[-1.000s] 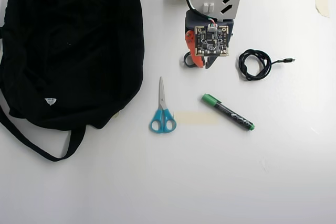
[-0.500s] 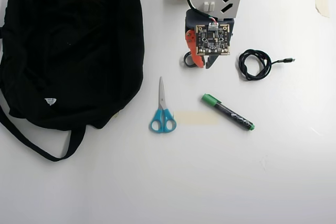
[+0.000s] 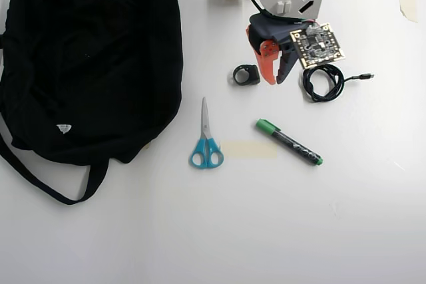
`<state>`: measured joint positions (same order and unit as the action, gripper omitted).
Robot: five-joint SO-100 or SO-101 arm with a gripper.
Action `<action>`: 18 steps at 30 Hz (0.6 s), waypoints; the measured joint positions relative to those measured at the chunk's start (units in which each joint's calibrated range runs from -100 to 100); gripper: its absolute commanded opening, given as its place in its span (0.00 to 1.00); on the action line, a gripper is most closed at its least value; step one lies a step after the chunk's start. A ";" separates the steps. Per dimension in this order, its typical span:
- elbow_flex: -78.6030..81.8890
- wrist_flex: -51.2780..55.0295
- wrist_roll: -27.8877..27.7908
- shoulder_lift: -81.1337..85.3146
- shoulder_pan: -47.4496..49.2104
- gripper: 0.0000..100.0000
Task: Put the green marker into the black bag
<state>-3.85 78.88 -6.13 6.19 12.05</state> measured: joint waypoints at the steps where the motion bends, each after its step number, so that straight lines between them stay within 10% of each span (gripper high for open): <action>1: 0.00 0.00 -0.63 0.00 0.44 0.02; 18: 0.00 4.89 -18.22 -3.49 3.16 0.02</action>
<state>-3.85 83.77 -24.35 2.70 15.21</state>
